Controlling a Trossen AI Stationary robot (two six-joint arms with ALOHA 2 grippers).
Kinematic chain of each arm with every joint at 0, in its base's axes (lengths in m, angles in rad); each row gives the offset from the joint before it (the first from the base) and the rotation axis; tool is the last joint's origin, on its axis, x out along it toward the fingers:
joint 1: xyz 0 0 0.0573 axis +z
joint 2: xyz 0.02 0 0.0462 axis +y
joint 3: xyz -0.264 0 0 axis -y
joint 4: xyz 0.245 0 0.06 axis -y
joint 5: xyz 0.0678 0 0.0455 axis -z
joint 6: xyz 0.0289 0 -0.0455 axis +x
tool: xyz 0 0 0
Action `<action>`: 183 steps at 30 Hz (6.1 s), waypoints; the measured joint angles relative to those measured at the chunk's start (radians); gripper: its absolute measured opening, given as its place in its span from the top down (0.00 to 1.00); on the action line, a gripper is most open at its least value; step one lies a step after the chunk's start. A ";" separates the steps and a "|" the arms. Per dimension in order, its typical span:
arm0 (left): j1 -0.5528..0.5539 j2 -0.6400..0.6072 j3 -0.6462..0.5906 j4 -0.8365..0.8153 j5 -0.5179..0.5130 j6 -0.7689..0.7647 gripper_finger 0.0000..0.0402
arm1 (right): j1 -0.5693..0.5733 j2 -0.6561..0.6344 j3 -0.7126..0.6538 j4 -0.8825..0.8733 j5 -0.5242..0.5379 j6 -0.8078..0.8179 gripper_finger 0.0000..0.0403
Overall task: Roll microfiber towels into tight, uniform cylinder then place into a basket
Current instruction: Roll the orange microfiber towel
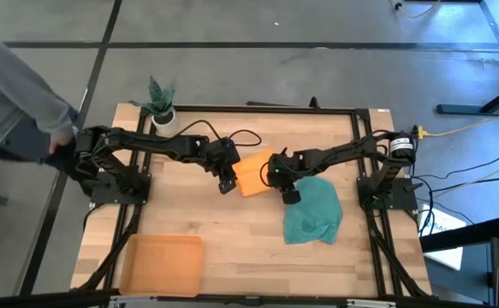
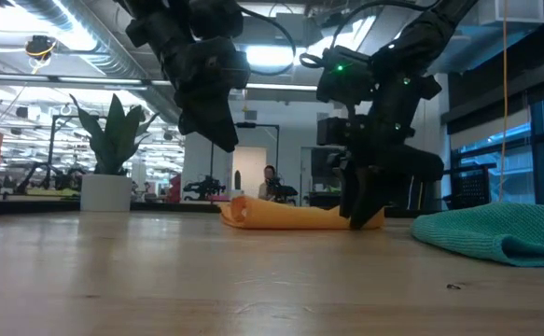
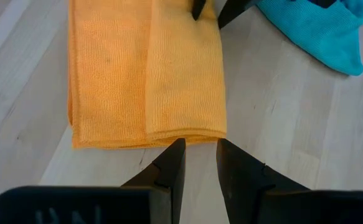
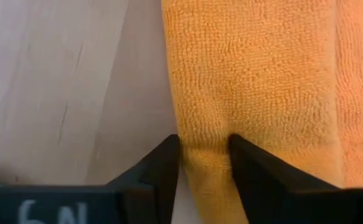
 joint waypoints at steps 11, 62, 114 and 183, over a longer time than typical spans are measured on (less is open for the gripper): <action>0.000 0.000 0.000 0.000 0.000 0.000 0.80 | 0.000 0.014 0.026 -0.015 -0.019 0.020 0.97; -0.159 0.024 -0.015 0.004 -0.144 0.046 0.80 | -0.245 0.079 0.201 -0.240 -0.901 0.233 0.99; -0.171 0.105 -0.014 0.049 -0.316 0.079 0.80 | -0.307 0.202 0.202 0.003 -0.898 0.519 0.97; -0.136 0.147 -0.014 -0.021 -0.290 0.077 0.80 | -0.176 0.217 0.424 -0.257 -0.576 -0.006 0.71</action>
